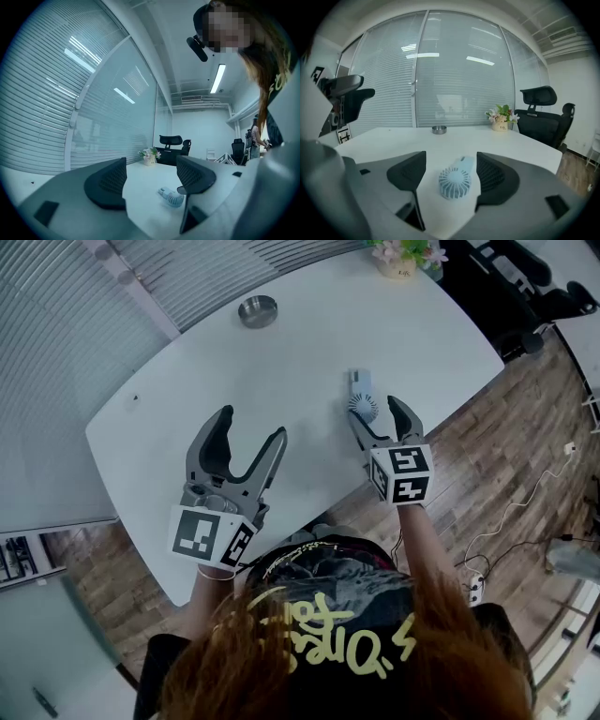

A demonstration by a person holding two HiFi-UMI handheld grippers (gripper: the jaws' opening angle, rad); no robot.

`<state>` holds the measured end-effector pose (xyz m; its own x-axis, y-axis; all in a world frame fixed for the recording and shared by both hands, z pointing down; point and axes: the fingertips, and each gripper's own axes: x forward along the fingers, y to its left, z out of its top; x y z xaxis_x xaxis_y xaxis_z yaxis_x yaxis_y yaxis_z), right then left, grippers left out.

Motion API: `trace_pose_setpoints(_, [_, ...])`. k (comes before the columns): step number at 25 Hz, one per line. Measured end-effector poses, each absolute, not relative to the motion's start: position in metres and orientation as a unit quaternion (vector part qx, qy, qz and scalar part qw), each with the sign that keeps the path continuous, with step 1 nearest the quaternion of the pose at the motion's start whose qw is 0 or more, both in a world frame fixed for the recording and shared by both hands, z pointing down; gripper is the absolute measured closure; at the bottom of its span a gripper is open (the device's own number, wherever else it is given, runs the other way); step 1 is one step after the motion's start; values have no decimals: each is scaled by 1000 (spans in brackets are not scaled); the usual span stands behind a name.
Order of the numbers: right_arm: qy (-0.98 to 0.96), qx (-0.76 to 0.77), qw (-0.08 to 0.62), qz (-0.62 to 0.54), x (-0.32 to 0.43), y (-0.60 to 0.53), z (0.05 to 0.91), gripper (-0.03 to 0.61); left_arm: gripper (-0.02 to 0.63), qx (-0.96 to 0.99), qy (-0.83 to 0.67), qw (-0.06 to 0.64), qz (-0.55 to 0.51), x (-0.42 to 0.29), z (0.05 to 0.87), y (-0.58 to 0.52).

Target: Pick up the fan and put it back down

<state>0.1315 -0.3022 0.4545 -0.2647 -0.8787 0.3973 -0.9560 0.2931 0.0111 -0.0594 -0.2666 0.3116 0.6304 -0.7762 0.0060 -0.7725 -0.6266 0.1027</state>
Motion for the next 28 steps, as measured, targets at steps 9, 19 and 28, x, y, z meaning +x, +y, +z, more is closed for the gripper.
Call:
trace_pose_setpoints(9, [-809, 579, 93, 38, 120, -299, 363, 260, 290, 906, -420, 22, -41, -53, 284, -269])
trace_pose_setpoints(19, [-822, 569, 22, -27, 114, -282, 278, 260, 288, 911, -407, -14, -58, -47, 246, -266])
trace_pose_setpoints(28, [-820, 570, -6, -44, 115, -276, 265, 261, 293, 914, -400, -23, -67, -44, 236, -266])
